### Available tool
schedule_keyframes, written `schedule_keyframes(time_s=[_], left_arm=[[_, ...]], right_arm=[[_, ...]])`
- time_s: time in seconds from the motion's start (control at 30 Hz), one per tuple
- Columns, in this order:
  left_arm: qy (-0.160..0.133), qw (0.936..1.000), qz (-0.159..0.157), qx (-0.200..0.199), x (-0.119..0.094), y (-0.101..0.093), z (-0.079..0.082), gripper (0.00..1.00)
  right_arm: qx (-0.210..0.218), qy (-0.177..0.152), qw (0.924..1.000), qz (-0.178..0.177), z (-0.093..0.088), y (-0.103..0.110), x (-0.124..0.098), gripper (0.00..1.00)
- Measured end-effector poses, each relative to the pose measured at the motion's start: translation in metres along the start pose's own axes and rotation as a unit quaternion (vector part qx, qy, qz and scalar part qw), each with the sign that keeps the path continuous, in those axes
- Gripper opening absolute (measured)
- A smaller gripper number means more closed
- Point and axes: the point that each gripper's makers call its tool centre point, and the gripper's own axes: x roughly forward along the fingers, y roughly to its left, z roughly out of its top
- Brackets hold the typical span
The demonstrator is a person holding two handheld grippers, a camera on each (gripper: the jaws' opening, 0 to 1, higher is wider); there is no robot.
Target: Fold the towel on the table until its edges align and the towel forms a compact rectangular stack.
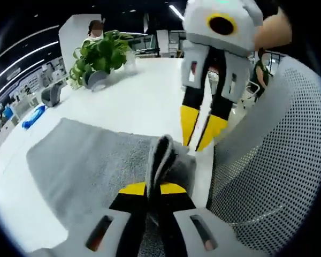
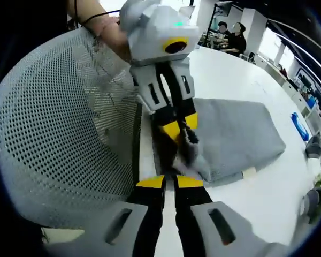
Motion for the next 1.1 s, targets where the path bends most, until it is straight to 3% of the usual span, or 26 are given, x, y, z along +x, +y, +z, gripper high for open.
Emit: schedule_keyframes(time_s=[0.1,0.2,0.27,0.33,0.57,0.63,0.7,0.8,0.9,1.0,1.03,1.1], left_arm=[[-0.002,0.9999,-0.007,-0.011,-0.001,0.002,-0.001,0.06],[-0.001,0.9999,-0.008,-0.012,0.0,-0.001,-0.001,0.07],[0.001,0.9999,-0.01,-0.008,0.0,-0.002,-0.001,0.07],[0.001,0.9999,-0.01,-0.006,0.0,-0.002,-0.001,0.07],[0.001,0.9999,-0.009,-0.013,-0.001,0.0,-0.002,0.07],[0.001,0.9999,-0.009,-0.013,-0.001,0.0,-0.003,0.08],[0.003,0.9999,-0.011,-0.008,0.0,-0.001,-0.003,0.09],[0.005,0.9999,-0.012,-0.002,0.001,-0.003,-0.003,0.1],[0.007,0.9999,-0.012,0.001,0.0,-0.003,-0.003,0.1],[0.007,0.9999,-0.012,-0.001,0.0,-0.002,-0.004,0.1],[0.007,0.9999,-0.012,0.001,0.0,-0.002,-0.003,0.11],[0.008,0.9999,-0.014,0.005,0.0,-0.003,-0.003,0.13]], right_arm=[[0.006,0.01,0.9999,0.001,-0.009,0.006,0.007,0.03],[-0.017,0.043,0.9989,0.007,-0.019,0.011,0.019,0.05],[-0.047,0.045,0.9975,-0.027,-0.016,-0.002,0.021,0.0],[-0.047,0.065,0.9963,-0.031,-0.019,-0.003,0.022,0.01],[-0.073,0.038,0.9953,-0.051,-0.009,-0.006,0.016,0.07],[-0.055,0.018,0.9971,-0.048,-0.004,-0.003,0.014,0.05],[-0.037,0.036,0.998,-0.037,-0.013,-0.001,0.018,0.05],[-0.027,0.027,0.9983,-0.045,-0.01,-0.005,0.02,0.06],[-0.047,0.027,0.9969,-0.056,-0.008,-0.008,0.019,0.1],[-0.069,0.044,0.996,-0.035,-0.014,-0.002,0.026,0.07],[-0.084,0.027,0.9954,-0.035,-0.007,-0.005,0.027,0.06],[-0.079,0.044,0.9952,-0.037,-0.011,-0.007,0.025,0.04]])
